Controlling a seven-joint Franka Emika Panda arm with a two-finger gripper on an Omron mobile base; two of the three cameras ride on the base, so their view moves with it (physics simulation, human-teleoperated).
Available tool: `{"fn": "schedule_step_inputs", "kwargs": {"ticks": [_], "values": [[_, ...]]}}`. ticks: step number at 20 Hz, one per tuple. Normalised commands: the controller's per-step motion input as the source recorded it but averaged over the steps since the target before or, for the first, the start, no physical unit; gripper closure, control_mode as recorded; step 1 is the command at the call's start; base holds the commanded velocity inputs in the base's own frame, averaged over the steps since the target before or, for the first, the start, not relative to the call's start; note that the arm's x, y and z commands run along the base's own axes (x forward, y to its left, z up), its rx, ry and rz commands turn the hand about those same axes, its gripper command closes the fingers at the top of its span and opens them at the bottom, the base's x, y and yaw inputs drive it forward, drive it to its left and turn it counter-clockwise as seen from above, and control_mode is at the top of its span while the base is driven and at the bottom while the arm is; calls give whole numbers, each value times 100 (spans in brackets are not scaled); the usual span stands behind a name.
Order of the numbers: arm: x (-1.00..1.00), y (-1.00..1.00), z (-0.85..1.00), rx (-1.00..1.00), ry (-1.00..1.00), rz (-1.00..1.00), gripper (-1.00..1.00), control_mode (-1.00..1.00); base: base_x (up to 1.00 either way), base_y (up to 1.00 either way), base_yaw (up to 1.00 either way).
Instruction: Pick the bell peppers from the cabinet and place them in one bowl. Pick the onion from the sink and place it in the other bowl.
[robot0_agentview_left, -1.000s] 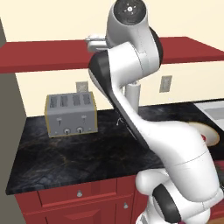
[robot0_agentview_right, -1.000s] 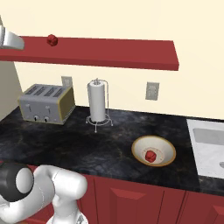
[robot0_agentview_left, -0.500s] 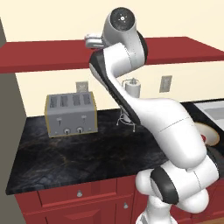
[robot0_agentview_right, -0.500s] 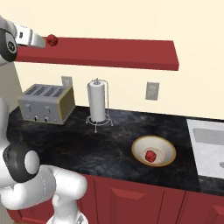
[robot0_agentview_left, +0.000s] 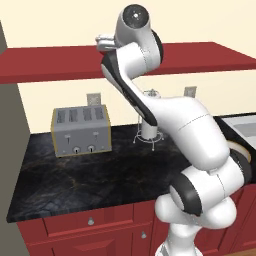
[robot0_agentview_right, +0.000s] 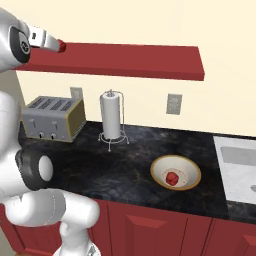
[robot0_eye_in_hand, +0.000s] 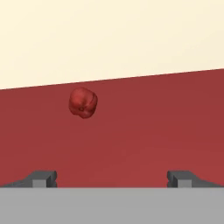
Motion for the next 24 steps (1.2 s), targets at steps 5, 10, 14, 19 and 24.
{"fn": "schedule_step_inputs", "kwargs": {"ticks": [5,10,14,19,24], "values": [[21,1,-10,0,0,0,-100,-100,0,0,0],[26,10,-10,-2,0,0,-100,-100,0,0,0],[45,9,-3,0,0,0,-100,-100,0,0,0],[61,14,-4,0,4,0,-100,-100,0,0,0],[61,27,-1,0,4,0,-100,-100,0,0,0]]}}
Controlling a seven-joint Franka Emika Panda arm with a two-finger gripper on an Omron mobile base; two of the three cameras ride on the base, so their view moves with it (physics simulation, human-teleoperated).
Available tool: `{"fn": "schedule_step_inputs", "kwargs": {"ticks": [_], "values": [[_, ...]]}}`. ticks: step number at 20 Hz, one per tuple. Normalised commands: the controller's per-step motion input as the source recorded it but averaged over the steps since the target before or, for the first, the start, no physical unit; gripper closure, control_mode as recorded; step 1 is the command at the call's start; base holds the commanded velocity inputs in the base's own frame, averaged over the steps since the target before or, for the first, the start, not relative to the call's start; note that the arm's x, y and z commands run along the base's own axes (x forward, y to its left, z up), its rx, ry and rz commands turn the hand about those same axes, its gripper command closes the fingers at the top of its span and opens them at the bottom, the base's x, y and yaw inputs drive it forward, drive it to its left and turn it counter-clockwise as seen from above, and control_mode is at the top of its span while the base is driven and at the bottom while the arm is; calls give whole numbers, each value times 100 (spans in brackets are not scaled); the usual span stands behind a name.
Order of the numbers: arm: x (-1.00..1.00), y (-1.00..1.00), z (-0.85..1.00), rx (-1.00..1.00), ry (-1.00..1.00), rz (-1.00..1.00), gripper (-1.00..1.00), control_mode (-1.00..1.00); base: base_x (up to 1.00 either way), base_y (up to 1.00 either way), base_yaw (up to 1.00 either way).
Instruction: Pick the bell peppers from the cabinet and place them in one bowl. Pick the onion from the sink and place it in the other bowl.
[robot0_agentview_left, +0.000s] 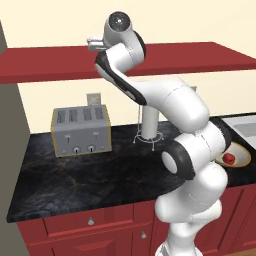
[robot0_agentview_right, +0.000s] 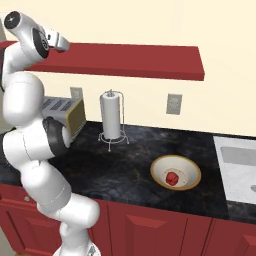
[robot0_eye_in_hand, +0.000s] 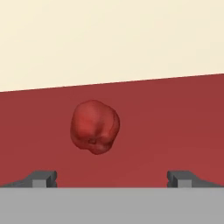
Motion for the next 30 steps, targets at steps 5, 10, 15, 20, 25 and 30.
{"fn": "schedule_step_inputs", "kwargs": {"ticks": [5,10,15,20,25,30], "values": [[64,26,0,0,3,0,-100,-100,0,0,0],[27,4,0,0,0,0,-100,-100,0,0,0],[5,0,-2,0,0,0,-100,-100,0,0,0],[19,-1,-12,0,0,0,-100,-100,0,0,0],[36,-1,-25,0,-1,0,-100,-100,0,0,0],[25,-1,-26,0,-1,0,100,-100,0,0,0]]}}
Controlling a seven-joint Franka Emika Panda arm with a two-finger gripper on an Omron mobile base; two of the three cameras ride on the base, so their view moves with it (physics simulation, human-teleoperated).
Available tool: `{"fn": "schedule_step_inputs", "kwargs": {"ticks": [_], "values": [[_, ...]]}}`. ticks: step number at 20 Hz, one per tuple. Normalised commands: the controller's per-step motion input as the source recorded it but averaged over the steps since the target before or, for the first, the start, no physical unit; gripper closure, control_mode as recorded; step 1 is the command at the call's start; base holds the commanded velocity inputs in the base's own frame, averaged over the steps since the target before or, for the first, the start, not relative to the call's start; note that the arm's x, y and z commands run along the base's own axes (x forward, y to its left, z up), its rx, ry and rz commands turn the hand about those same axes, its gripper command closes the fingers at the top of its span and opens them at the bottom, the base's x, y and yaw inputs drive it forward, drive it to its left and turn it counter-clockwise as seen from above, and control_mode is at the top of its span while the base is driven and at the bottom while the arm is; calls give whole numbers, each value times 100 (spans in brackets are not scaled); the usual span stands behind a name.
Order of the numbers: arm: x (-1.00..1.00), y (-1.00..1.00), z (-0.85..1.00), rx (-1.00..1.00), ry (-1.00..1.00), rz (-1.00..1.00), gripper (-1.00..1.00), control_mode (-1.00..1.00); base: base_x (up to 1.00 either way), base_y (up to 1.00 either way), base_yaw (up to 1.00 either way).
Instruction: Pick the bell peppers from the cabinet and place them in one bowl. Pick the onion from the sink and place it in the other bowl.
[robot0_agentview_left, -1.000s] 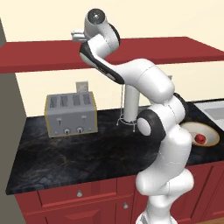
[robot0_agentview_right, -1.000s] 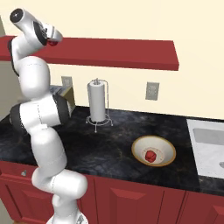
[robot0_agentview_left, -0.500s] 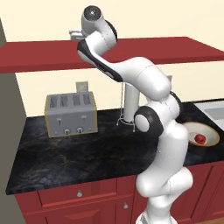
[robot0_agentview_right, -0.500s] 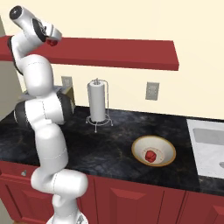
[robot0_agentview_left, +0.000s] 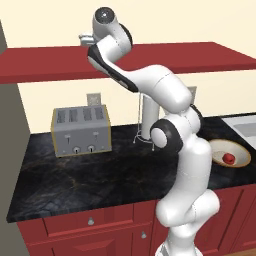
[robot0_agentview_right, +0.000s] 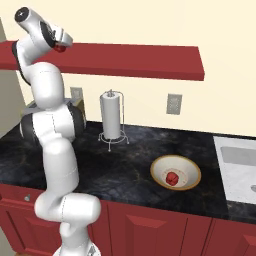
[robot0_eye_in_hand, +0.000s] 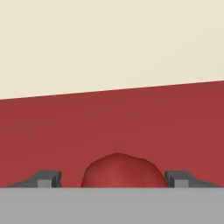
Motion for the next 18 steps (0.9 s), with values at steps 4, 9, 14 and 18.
{"fn": "schedule_step_inputs", "kwargs": {"ticks": [4,9,14,18], "values": [[0,0,4,0,0,0,100,-100,0,0,0],[-27,0,24,0,0,0,100,-100,0,0,0],[-72,-14,29,0,0,0,100,-100,0,0,0],[-100,-33,29,0,-2,3,100,-100,0,0,0]]}}
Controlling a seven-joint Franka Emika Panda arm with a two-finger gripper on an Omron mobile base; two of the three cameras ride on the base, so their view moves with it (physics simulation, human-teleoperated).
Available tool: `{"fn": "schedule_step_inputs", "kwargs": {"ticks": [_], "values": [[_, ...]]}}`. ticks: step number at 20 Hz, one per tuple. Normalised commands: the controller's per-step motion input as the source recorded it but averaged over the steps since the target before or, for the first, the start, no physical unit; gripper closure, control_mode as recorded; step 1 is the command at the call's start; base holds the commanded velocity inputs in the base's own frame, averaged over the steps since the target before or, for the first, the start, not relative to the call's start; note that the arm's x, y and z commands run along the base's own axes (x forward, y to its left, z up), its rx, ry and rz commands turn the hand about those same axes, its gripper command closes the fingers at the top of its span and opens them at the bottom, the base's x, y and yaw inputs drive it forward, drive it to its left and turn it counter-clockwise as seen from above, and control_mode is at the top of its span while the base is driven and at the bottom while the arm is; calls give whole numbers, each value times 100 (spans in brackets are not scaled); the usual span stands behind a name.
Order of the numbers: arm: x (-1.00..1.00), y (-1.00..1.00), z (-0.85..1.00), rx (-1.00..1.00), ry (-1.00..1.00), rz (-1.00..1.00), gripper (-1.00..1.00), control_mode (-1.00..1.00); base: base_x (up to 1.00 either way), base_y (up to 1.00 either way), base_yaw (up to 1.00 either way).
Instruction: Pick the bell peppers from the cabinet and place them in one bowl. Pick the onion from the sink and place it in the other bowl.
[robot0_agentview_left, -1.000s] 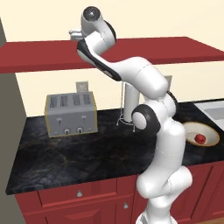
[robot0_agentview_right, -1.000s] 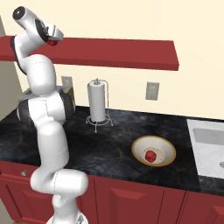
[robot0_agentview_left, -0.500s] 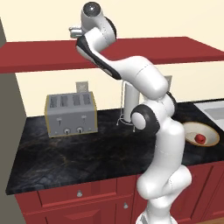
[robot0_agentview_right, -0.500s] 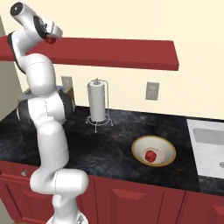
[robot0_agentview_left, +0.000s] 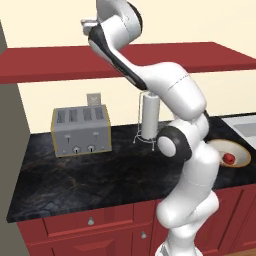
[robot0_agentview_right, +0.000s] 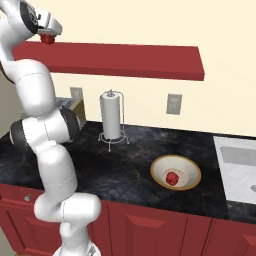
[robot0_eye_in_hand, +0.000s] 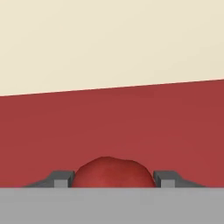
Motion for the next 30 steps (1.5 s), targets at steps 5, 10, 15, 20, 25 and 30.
{"fn": "schedule_step_inputs", "kwargs": {"ticks": [5,10,15,20,25,30], "values": [[-100,-45,4,0,-6,6,100,-100,0,0,0],[-100,-48,-5,0,-5,6,100,-100,0,0,0],[-100,-56,-38,0,-2,9,100,-100,0,0,0],[-100,-53,-55,0,0,9,100,-100,0,0,0],[-100,-39,-53,-3,0,8,100,-100,0,0,0],[-98,-45,-65,-7,1,9,100,-100,0,0,0]]}}
